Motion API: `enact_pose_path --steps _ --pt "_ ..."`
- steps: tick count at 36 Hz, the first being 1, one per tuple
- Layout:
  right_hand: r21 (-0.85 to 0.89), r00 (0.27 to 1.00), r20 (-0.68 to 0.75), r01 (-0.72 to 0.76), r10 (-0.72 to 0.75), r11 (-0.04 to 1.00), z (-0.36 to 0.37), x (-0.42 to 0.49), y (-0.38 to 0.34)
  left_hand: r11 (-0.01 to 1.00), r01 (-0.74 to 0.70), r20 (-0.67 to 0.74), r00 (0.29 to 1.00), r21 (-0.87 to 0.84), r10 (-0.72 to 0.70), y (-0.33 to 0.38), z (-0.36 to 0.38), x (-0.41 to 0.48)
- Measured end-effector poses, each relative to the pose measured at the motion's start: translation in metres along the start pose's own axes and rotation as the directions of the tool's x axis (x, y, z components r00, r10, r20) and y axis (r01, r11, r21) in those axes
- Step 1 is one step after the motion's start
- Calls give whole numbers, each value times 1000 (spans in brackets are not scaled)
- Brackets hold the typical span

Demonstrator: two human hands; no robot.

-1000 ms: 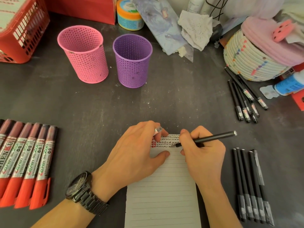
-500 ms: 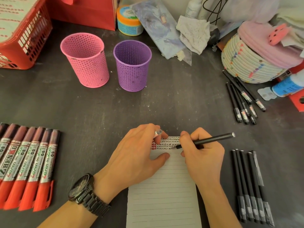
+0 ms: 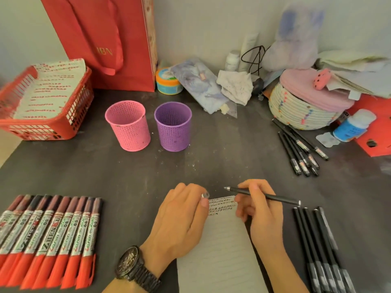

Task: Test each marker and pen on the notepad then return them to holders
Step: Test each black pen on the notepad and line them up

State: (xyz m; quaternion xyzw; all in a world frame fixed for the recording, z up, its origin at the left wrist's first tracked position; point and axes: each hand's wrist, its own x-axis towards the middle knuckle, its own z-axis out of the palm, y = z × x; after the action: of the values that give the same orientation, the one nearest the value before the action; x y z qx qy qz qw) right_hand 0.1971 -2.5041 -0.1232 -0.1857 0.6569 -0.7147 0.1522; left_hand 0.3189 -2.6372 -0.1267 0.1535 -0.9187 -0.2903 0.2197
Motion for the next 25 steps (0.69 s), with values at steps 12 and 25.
enact_pose_path --steps 12,25 --pt "10 999 38 27 -28 1000 -8 -2 -5 992 -9 -78 997 124 19 -7 11 1" --pt "158 999 48 -7 -1 987 -13 0 1 996 39 -104 994 86 -30 -11 11 -2"
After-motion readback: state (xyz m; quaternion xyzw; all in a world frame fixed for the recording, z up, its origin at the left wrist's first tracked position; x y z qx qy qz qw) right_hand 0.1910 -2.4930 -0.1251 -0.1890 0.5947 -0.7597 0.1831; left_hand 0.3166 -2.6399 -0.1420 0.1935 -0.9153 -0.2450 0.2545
